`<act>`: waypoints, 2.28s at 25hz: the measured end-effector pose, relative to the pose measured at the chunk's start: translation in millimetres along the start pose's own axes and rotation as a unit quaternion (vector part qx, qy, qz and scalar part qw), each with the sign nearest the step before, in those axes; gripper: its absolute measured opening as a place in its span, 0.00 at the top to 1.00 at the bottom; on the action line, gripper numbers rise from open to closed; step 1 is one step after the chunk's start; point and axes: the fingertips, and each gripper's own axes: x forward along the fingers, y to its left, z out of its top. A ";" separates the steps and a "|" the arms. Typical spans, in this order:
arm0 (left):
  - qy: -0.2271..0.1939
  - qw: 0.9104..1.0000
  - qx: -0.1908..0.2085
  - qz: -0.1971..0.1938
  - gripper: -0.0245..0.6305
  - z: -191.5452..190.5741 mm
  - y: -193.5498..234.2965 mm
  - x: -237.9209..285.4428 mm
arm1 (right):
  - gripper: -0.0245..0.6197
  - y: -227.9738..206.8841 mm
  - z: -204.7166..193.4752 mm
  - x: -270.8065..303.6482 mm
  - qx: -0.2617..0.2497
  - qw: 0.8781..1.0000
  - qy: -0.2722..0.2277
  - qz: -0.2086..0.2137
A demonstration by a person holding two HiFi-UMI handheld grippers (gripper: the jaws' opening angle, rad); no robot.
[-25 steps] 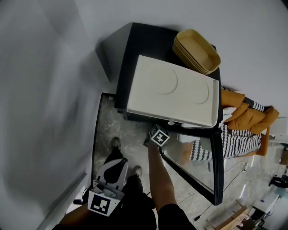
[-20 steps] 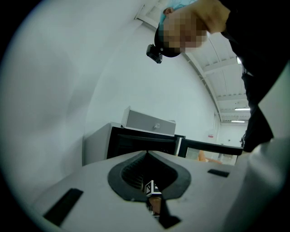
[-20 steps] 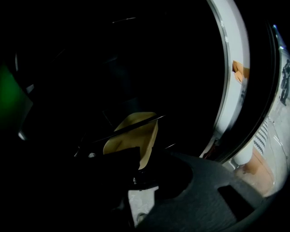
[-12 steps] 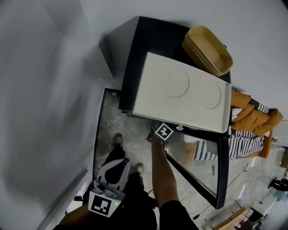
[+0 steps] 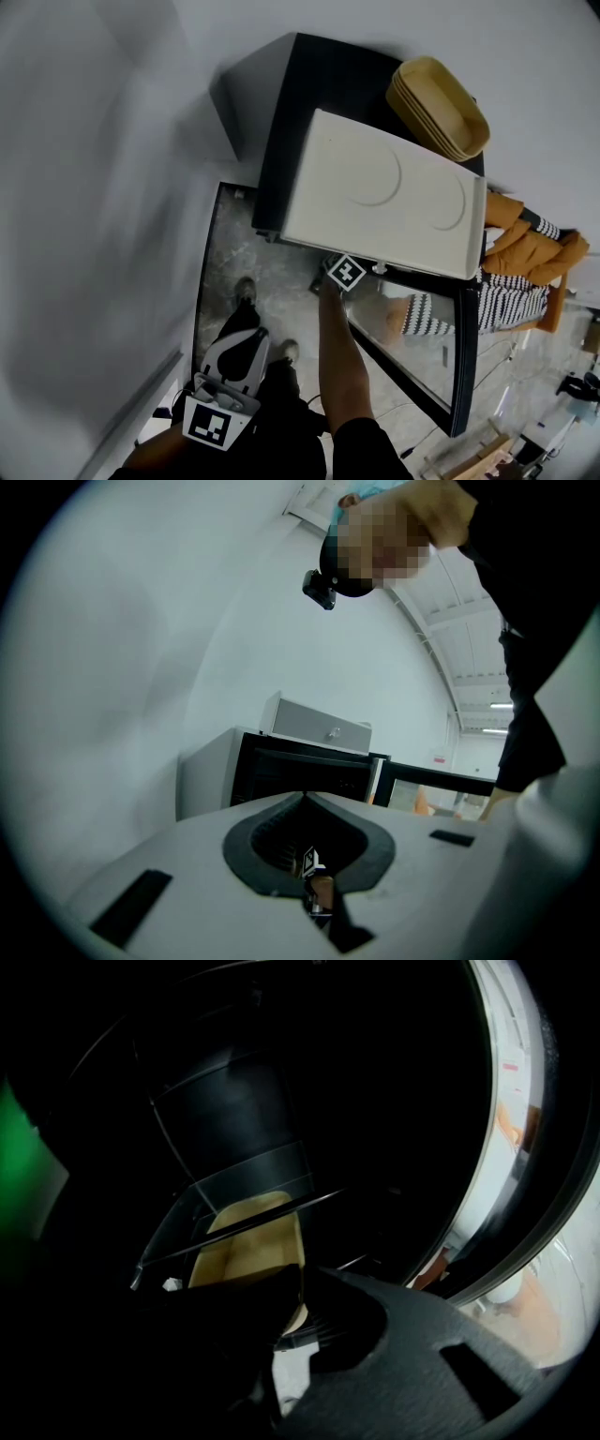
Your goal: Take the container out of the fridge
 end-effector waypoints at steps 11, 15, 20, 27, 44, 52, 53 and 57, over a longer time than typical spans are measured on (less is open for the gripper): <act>-0.001 1.000 -0.003 0.000 0.96 -2.4 -8.1 -9.2 | 0.94 -17.1 -17.0 -11.5 0.005 1.000 0.023 -0.017; -0.004 1.000 -0.005 0.002 0.96 -3.5 -12.2 -13.3 | 0.94 -26.1 -24.3 -16.2 0.005 0.999 0.026 -0.018; -0.010 1.000 -0.007 0.007 0.96 -3.2 -18.6 -20.3 | 0.94 -35.8 -30.5 -26.6 0.005 1.000 0.026 -0.015; -0.021 1.000 -0.010 0.009 0.96 -4.3 -38.9 -34.8 | 0.94 -47.0 -43.8 -48.7 0.006 0.999 0.033 -0.008; -0.030 0.999 -0.014 0.034 0.96 -26.4 -73.3 -78.3 | 0.95 -63.2 -85.3 -106.4 0.007 0.999 0.026 0.029; -0.054 0.997 -0.006 0.062 0.96 -33.0 -108.0 -112.2 | 0.95 -71.6 -95.7 -162.0 -0.006 0.998 0.013 0.063; -0.057 0.996 -0.006 0.067 0.96 -33.0 -113.5 -118.1 | 0.95 -73.6 -96.9 -170.6 -0.008 0.998 0.012 0.067; -0.086 0.992 0.010 0.092 0.96 -26.0 -128.9 -138.7 | 0.95 -83.9 -105.4 -208.0 -0.016 0.996 0.015 0.083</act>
